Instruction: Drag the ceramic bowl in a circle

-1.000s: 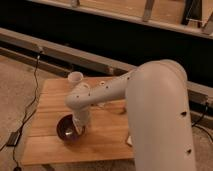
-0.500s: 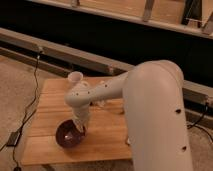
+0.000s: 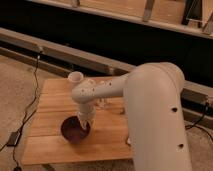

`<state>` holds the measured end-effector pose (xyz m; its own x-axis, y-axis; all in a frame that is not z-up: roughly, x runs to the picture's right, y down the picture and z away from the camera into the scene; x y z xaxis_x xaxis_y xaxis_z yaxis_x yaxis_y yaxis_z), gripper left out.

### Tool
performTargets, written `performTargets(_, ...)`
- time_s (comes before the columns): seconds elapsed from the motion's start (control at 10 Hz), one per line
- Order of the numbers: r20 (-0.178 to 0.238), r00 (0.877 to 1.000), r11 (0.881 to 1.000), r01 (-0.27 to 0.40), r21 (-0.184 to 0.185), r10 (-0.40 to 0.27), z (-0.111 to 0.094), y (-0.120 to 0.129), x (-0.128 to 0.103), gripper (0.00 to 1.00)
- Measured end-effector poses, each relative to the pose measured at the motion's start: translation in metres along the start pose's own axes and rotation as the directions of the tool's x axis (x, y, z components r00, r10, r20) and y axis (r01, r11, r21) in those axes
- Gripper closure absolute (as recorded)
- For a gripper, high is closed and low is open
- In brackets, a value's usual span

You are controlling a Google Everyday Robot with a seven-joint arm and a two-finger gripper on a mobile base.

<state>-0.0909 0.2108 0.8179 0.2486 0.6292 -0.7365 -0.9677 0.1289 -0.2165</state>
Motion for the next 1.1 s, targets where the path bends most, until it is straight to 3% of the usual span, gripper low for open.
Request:
performTargets(0.1,0.013,0.999,0.999,-0.05,-0.003,0.05,-0.005,-0.018,-0.01,1.0)
performTargets(0.3,0.029,0.996,0.997,-0.082,-0.005,0.083,-0.011,-0.031,-0.023,1.0)
performTargets(0.5,0.036,0.996,0.997,-0.083,0.004,0.082,-0.013,-0.03,-0.038,1.0)
performTargets(1.1,0.056,0.998,1.0,0.015,0.008,-0.015,-0.016,0.033,-0.082,1.0)
